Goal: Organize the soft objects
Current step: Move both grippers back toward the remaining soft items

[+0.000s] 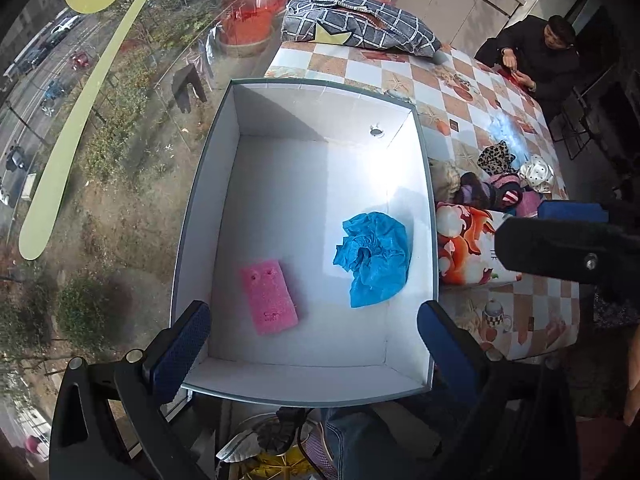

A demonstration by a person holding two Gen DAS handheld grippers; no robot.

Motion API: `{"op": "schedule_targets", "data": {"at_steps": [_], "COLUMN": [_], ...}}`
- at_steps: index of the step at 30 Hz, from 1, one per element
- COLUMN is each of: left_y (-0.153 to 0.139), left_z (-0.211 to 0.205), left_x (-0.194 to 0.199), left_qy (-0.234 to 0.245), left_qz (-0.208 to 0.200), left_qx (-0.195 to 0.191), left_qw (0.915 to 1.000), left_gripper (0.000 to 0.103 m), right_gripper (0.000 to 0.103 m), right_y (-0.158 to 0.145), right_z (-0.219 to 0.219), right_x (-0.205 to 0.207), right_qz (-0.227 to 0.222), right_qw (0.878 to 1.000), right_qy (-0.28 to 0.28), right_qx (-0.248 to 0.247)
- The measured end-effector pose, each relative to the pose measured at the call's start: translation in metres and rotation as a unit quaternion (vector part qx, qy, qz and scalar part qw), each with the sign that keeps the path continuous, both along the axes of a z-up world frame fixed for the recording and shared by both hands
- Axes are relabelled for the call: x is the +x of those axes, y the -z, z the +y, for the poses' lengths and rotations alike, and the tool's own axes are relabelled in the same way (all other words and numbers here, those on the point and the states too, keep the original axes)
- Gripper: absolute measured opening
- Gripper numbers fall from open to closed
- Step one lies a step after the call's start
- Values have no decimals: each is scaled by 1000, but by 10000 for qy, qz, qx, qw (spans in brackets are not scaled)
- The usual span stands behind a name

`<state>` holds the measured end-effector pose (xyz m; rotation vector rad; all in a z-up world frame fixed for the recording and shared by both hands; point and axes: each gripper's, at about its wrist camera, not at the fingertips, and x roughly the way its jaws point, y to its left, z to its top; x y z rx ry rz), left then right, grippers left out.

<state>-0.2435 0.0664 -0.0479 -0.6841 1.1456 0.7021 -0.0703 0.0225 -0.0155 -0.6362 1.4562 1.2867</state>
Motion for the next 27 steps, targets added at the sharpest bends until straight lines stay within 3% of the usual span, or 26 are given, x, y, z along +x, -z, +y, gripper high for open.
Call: {"op": "schedule_targets", "data": {"at_steps": [9, 17, 22, 27], "left_y": [-30, -40, -27, -4], "left_z": [0, -15, -23, -28], "left_x": [40, 118, 170, 215], "left_qy": [593, 1561, 2103, 2443], "left_qz": [-175, -1, 280, 677], "left_qx": [205, 633, 720, 746], "left_qw": [9979, 9857, 9746, 9645], "left_gripper": [103, 103, 103, 103], "right_gripper": [103, 103, 103, 103], "right_y": [-34, -60, -38, 8], "right_z": [-30, -94, -131, -135], "right_x": [63, 160, 225, 266], "right_qz": [152, -1, -103, 2], "right_qw": [9941, 9722, 9544, 9527], "right_qy": [1047, 2332, 2977, 2975], "right_qx": [240, 200, -184, -629]}}
